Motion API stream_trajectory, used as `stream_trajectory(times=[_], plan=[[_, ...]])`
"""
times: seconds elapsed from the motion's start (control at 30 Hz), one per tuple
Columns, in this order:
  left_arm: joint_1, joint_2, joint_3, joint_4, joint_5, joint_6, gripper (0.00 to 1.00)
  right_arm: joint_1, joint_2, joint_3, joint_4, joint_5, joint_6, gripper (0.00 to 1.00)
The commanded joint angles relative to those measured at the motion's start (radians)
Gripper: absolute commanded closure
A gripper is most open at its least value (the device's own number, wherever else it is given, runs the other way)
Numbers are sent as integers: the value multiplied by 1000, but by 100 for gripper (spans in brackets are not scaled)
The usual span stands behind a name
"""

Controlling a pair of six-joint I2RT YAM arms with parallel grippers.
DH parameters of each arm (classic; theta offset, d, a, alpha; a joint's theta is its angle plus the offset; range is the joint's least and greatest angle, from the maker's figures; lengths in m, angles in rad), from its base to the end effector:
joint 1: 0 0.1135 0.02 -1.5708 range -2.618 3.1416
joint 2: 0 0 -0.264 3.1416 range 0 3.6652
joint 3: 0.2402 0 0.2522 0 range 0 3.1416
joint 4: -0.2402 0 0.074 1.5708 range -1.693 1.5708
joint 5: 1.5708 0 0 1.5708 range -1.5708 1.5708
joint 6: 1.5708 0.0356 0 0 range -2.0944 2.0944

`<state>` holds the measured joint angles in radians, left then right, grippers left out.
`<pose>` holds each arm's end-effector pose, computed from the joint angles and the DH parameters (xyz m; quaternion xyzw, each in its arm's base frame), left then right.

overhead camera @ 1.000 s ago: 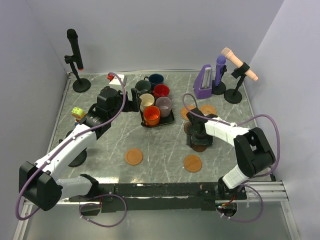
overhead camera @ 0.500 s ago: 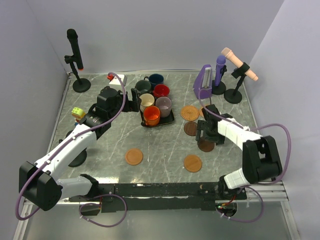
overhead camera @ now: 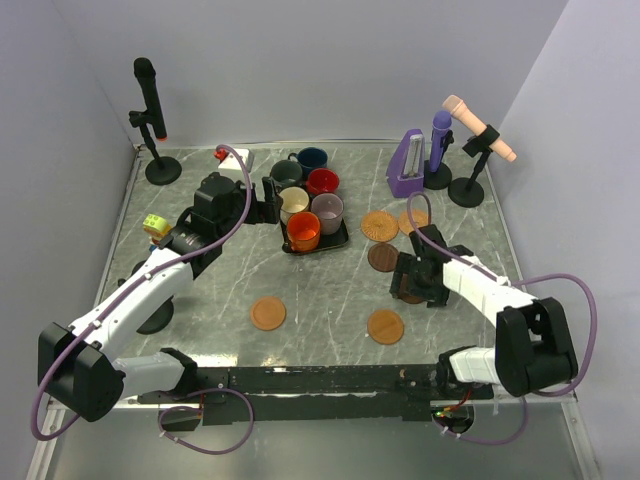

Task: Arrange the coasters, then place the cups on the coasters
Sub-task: Move the coaster to the center of the board.

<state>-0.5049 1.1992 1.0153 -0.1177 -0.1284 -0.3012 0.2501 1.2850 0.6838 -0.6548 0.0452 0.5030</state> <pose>0.2475 -0.1316 0.3412 0.0439 0.8034 -0.1845 0.5645 0.2091 0.0518 0.1735 0.1280 0.9791 0.0369 0.1539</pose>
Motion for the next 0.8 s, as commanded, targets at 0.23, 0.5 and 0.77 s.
stream_trajectory(times=[0.23, 0.5, 0.77], plan=[[-7, -32, 11, 26, 0, -1, 3, -2, 99, 2, 30, 80, 54, 2], [-7, -32, 9, 24, -5, 2, 3, -25, 131, 22, 41, 71, 26, 10], [-6, -33, 9, 24, -11, 4, 3, -67, 168, 49, 49, 36, -11, 20]])
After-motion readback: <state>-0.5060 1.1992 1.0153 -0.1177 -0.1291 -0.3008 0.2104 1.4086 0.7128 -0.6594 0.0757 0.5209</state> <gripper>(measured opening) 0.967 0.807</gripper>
